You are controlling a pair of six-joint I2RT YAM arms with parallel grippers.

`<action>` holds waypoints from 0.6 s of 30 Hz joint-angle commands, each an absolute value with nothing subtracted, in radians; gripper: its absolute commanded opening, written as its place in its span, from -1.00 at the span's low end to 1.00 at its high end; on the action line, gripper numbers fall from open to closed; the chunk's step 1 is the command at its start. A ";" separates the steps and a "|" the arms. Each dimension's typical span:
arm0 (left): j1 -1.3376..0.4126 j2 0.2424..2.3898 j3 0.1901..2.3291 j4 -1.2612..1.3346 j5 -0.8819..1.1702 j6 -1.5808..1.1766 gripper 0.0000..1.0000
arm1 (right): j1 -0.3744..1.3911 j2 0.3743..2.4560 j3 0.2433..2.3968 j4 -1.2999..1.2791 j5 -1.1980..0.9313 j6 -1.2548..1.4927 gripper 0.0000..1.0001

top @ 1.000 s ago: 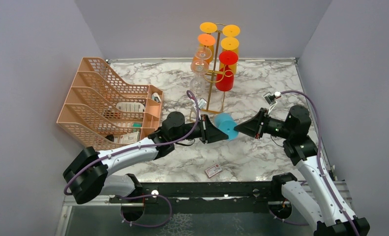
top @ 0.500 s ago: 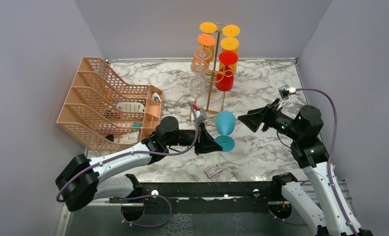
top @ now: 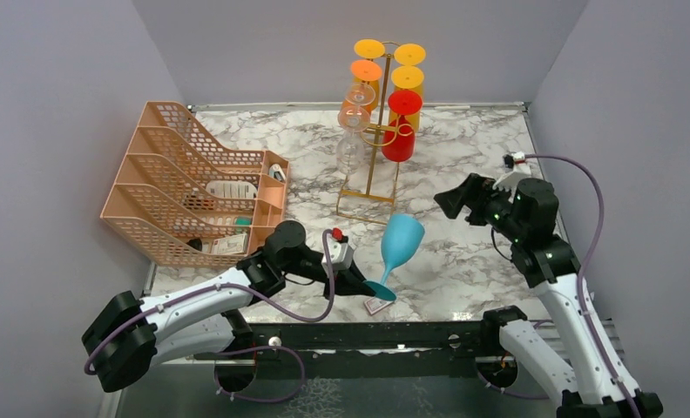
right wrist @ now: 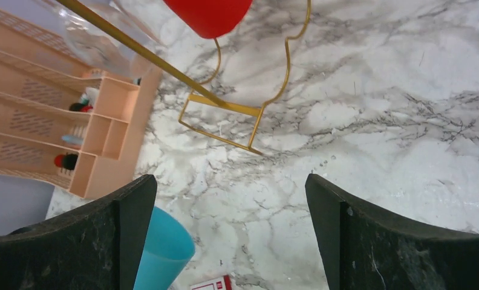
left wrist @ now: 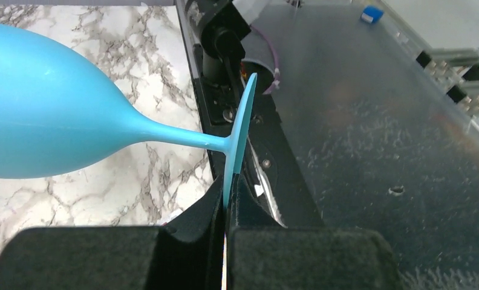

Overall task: Take the wine glass off the wine glass rack
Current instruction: Place the wine glass at the center of the board.

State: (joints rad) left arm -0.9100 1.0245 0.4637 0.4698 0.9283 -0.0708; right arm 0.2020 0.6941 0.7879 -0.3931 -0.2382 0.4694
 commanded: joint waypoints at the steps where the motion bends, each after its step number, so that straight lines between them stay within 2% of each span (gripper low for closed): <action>1: -0.902 0.975 0.466 0.315 0.977 0.168 -1.00 | 0.200 0.792 0.826 -0.412 -0.386 0.419 0.91; 5: -0.903 0.986 0.535 0.065 0.931 0.319 -1.00 | 0.201 0.936 0.823 -0.251 -0.992 0.452 0.77; 7: -0.902 0.987 0.553 0.003 0.922 0.362 -1.00 | 0.201 1.014 0.831 -0.234 -1.136 0.493 0.68; 10: -0.901 0.976 0.553 0.009 0.913 0.376 -1.00 | 0.202 1.088 0.839 -0.261 -1.245 0.489 0.56; 14: -0.902 0.962 0.542 0.058 0.914 0.360 -1.00 | 0.205 1.126 0.851 -0.347 -1.273 0.430 0.44; 18: -0.901 0.962 0.541 0.066 0.915 0.356 -1.00 | 0.224 1.143 0.837 -0.342 -1.350 0.428 0.21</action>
